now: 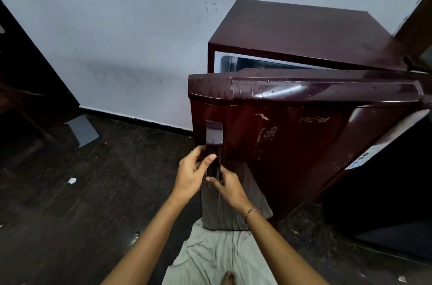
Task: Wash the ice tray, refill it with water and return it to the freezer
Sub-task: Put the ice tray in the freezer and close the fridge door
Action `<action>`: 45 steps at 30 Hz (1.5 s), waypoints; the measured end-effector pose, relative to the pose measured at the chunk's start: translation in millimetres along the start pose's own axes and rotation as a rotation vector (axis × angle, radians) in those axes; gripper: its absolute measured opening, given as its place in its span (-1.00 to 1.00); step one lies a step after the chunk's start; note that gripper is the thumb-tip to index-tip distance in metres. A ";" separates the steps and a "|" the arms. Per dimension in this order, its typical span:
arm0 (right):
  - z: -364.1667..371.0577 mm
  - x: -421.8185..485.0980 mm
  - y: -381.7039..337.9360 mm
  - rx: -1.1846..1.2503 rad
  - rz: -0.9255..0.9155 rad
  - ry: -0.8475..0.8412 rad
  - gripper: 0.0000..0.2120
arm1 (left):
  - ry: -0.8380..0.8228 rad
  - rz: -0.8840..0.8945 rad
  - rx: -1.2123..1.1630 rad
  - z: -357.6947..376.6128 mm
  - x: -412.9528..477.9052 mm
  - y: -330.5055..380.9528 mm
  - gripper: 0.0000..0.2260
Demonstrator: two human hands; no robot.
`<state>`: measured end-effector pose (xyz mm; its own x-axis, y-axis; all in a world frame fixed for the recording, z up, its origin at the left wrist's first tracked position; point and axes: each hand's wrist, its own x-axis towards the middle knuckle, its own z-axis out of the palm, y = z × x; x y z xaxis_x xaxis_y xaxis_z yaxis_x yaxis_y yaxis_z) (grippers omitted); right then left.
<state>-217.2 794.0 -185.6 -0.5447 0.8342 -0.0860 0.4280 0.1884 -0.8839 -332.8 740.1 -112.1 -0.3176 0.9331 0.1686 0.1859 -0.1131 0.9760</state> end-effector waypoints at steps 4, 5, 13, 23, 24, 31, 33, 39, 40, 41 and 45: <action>-3.2 16.5 3.4 -0.005 -0.021 -0.003 -0.68 | -0.059 0.020 0.009 -6.9 19.3 -6.0 -0.76; -3.8 22.0 4.6 -0.006 -0.021 -0.007 -0.69 | -0.063 0.032 0.023 -8.1 24.6 -8.0 -0.76; -7.6 67.8 6.9 -0.062 -0.039 0.038 -0.67 | -0.052 0.059 0.061 -10.0 68.5 -21.3 -0.79; -15.7 121.2 0.6 -0.145 -0.025 0.074 -0.63 | -0.109 0.093 0.149 -14.7 131.8 -43.0 -0.77; -14.8 121.8 0.8 -0.163 -0.026 0.071 -0.62 | -0.126 0.103 0.155 -16.1 134.1 -45.9 -0.78; -9.1 121.9 2.5 -0.212 0.014 0.111 -0.61 | -0.186 0.141 0.160 -19.7 140.7 -51.1 -0.78; -10.0 121.0 -0.8 -0.214 0.038 0.107 -0.60 | -0.201 0.130 0.161 -20.4 141.5 -51.5 -0.75; -7.5 118.8 -5.9 -0.207 0.121 0.114 -0.58 | -0.197 0.109 0.155 -21.3 137.9 -46.2 -0.76; -6.8 117.6 -8.7 -0.203 0.141 0.117 -0.59 | -0.198 0.100 0.155 -21.6 136.6 -45.3 -0.76; -6.1 117.4 -8.8 -0.205 0.158 0.118 -0.59 | -0.197 0.094 0.148 -20.8 135.5 -44.1 -0.76; -6.1 112.6 -14.9 -0.280 0.205 0.158 -0.57 | -0.184 0.074 0.137 -20.2 127.0 -41.7 -0.72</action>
<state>-280.4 888.3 -179.3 -0.3189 0.9347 -0.1573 0.7092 0.1252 -0.6938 -399.6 856.4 -128.6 -0.1262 0.9718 0.1993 0.3307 -0.1482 0.9320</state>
